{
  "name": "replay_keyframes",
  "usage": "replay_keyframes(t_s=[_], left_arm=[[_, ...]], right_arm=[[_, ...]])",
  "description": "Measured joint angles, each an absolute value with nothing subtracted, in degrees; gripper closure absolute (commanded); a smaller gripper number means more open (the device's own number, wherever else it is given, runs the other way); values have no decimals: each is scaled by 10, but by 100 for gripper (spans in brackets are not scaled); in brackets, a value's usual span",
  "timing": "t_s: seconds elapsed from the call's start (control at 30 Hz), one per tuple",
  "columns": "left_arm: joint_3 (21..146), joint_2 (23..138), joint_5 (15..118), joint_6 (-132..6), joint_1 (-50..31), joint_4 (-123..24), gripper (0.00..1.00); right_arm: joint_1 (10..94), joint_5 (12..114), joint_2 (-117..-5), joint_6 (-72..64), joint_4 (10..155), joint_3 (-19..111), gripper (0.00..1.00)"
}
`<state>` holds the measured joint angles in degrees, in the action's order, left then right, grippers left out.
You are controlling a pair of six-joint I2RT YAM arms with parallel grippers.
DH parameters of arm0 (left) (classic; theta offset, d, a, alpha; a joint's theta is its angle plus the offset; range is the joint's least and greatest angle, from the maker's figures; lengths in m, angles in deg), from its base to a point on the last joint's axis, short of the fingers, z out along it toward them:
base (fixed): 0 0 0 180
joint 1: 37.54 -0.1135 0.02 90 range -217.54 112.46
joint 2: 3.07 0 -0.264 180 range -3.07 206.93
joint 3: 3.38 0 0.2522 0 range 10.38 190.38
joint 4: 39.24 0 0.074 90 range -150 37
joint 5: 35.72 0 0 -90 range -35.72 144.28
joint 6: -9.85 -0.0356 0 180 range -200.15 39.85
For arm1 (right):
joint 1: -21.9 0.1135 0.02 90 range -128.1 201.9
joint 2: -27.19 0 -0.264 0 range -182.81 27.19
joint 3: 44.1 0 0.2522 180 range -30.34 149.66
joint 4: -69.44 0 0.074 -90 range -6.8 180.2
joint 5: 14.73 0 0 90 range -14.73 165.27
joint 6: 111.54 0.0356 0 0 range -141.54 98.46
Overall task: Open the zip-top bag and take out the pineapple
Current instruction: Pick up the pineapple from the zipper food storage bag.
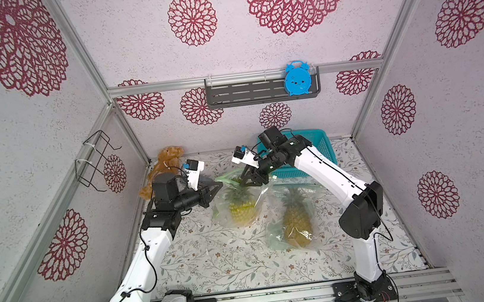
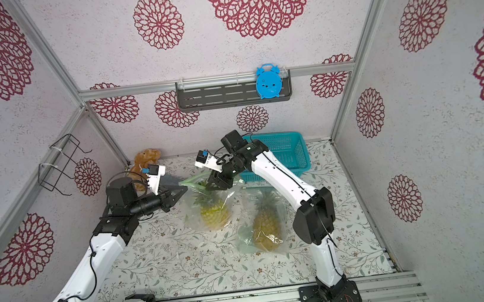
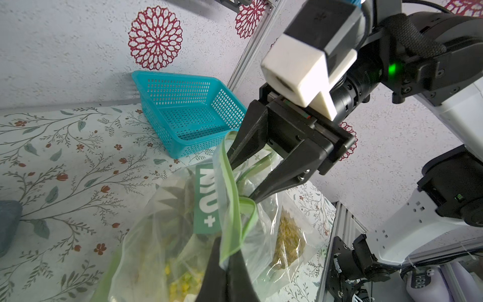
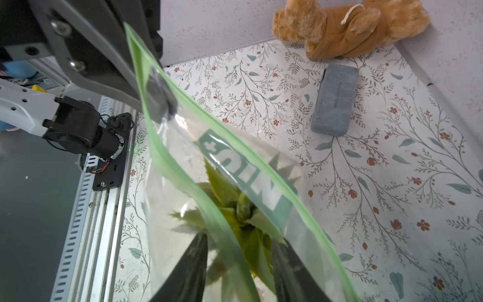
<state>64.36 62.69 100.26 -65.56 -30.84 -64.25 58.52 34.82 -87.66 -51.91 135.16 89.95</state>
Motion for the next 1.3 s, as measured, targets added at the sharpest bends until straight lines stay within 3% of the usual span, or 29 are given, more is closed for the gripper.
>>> replay_keyframes(t_s=[0.2,0.33,0.53,0.73,0.9,0.97,1.13,1.3], left_arm=[[647,633,1007,-655,-308,-642,100],[647,635,1011,-655,-308,-642,100],[647,635,1014,-655,-308,-642,97],[649,635,1015,-655,-308,-642,76],[654,635,1016,-651,-308,-639,71],[659,637,1016,-651,-308,-634,76],[672,654,1026,-651,-308,-627,100],[676,666,1034,-651,-308,-627,100]], right_arm=[[588,346,-876,-499,1318,888,54],[588,353,-876,-474,1285,873,62],[588,373,-856,-444,1236,834,63],[585,395,-816,-414,1183,787,63],[584,399,-809,-402,1163,784,63],[584,402,-809,-398,1161,784,64],[583,412,-809,-391,1156,784,71],[583,432,-809,-381,1155,785,80]])
